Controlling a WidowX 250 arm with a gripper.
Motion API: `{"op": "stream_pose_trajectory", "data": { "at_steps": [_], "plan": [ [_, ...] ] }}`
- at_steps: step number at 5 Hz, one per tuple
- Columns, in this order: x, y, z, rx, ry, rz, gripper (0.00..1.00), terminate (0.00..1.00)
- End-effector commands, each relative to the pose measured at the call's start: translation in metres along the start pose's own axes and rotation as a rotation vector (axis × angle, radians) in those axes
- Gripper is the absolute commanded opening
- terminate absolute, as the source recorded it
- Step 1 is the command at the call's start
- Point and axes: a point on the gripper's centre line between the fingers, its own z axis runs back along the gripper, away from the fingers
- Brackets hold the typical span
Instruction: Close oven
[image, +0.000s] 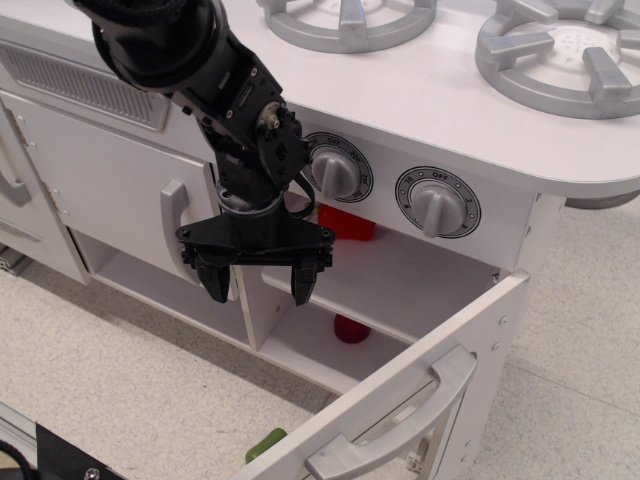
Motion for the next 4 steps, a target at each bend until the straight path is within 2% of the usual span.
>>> {"op": "stream_pose_trajectory", "data": {
  "at_steps": [1, 2, 4],
  "plan": [
    [0.000, 0.000, 0.000, 0.000, 0.000, 0.000, 1.00, 0.00],
    [-0.010, -0.007, 0.010, -0.024, -0.004, -0.155, 1.00, 0.00],
    [-0.033, -0.017, 0.041, -0.115, 0.014, -0.388, 1.00, 0.00]
  ]
}}
